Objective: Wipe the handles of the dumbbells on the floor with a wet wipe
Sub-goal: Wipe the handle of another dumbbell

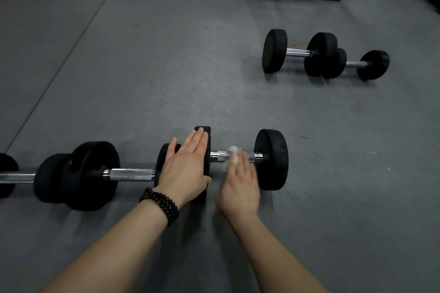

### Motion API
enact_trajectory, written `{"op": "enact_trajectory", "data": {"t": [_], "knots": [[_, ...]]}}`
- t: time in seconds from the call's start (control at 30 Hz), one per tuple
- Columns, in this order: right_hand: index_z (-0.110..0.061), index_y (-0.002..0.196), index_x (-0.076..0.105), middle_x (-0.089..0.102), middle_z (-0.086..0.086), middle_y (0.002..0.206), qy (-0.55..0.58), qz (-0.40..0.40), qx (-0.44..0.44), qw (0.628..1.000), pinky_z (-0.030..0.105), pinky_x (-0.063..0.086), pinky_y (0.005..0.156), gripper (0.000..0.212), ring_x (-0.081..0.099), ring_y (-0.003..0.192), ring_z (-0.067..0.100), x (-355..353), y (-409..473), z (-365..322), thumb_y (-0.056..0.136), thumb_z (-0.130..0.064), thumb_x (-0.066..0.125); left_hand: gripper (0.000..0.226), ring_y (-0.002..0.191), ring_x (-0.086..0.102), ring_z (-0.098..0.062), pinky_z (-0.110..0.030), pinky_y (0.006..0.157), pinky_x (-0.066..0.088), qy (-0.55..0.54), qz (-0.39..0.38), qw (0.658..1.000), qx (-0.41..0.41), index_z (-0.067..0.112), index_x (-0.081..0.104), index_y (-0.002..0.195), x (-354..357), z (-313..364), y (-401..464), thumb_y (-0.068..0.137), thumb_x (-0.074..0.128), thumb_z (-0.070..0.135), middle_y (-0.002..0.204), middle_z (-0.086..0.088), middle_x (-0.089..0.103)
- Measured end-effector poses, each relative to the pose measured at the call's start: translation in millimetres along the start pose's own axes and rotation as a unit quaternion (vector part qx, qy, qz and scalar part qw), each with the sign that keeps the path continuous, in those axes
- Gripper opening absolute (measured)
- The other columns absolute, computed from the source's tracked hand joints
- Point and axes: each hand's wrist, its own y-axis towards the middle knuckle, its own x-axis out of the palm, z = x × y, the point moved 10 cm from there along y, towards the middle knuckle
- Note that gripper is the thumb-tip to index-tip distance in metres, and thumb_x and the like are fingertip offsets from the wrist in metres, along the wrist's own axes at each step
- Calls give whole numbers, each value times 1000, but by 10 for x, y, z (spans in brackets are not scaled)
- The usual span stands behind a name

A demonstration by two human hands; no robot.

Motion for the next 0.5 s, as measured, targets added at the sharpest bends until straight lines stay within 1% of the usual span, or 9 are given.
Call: {"op": "enact_trajectory", "data": {"t": [0.03,0.07,0.1,0.17,0.23,0.27,0.4,0.43,0.5], "knots": [[-8,156,-3,1,11,165,8,10,46,999,38,-2,121,95,-6,151,23,-38,3,141,82,-21,55,116,150,-12,-8,-43,123,-4,13,-4,1000,1,17,-8,157,7,5,1,80,73,48,164,5,-16],[-7,156,-4,0,12,165,17,6,61,998,39,-2,121,98,-6,151,24,-25,0,182,81,-23,58,123,150,-11,-9,-43,123,-3,27,-5,1000,-2,16,-9,157,18,10,4,76,77,50,164,4,-15],[-7,156,-6,-4,11,165,31,-6,44,999,39,-3,122,101,-11,151,24,8,-3,114,81,-26,60,128,150,-11,-10,-44,123,-2,40,-4,999,-6,15,-9,157,24,17,16,72,80,50,164,3,-15],[-10,156,-9,-15,6,164,48,-43,-43,997,37,-6,122,100,-22,148,19,107,-41,-162,83,-28,58,132,151,-10,-11,-43,123,0,57,-4,998,-17,15,-10,156,34,24,41,69,83,48,164,2,-14],[-11,157,-2,-15,3,163,17,-60,-110,992,37,-6,121,92,-21,148,17,145,-77,-294,84,-26,53,133,151,-10,-11,-42,123,0,70,-8,997,-28,14,-12,155,40,20,59,69,84,45,164,1,-15],[-11,157,3,-11,4,164,-2,-55,-109,993,38,-5,121,91,-16,150,19,131,-53,-234,83,-25,53,134,151,-10,-12,-42,123,-1,78,-11,996,-30,14,-12,155,38,23,74,68,85,45,164,1,-15],[-4,153,26,24,15,161,-16,0,34,999,42,13,120,95,18,149,27,-27,105,211,68,-19,65,140,151,-7,-12,-41,122,-2,106,-23,993,-37,13,-13,155,39,23,191,63,88,44,165,0,-11],[-3,153,25,23,15,161,-9,1,36,999,43,14,120,95,18,149,28,-16,130,190,69,-20,66,142,151,-7,-12,-41,122,-3,111,-29,993,-39,13,-12,155,34,18,234,61,89,46,165,0,-10],[-4,156,11,3,13,164,14,-17,-6,1000,42,4,122,98,2,152,26,13,186,23,78,-29,66,149,151,-5,-13,-42,122,-2,117,-45,991,-43,12,-10,155,15,10,332,53,91,52,165,0,-8]]}}
